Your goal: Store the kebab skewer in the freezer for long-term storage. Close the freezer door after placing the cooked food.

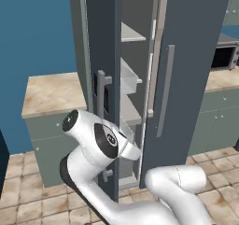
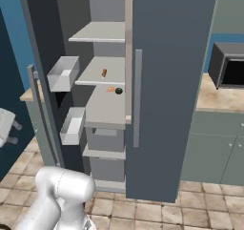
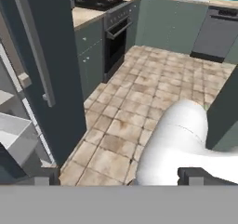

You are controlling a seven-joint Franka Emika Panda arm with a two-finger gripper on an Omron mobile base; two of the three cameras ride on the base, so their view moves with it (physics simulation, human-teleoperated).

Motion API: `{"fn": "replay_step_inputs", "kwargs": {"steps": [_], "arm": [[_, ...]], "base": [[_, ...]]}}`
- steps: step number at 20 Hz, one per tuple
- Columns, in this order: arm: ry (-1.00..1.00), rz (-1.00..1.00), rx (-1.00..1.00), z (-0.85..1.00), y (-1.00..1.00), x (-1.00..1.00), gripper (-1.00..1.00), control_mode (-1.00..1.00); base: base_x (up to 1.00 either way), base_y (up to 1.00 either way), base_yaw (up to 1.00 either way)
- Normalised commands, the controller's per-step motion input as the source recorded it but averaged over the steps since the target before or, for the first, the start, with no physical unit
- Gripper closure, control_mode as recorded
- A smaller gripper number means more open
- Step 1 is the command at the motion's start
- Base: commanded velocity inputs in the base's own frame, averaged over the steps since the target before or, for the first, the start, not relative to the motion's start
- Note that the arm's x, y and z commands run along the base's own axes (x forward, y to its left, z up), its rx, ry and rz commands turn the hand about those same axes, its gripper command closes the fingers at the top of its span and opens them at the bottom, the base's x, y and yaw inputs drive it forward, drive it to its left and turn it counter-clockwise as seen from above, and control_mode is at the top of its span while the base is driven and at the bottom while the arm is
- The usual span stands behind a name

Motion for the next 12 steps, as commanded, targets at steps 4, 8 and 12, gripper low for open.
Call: {"fn": "replay_step_inputs", "kwargs": {"steps": [4, 8, 12], "arm": [[-0.09, -0.23, -0.23, 0.00, 0.49, 0.49, -1.00, -1.00], [0.00, -0.14, -0.12, 0.00, 0.46, 0.46, -1.00, -1.00], [0.01, 0.00, -0.07, 0.00, 0.26, 0.50, -1.00, -1.00]], "base": [[0.00, 0.00, 0.00], [0.00, 0.00, 0.00], [0.00, 0.00, 0.00]]}}
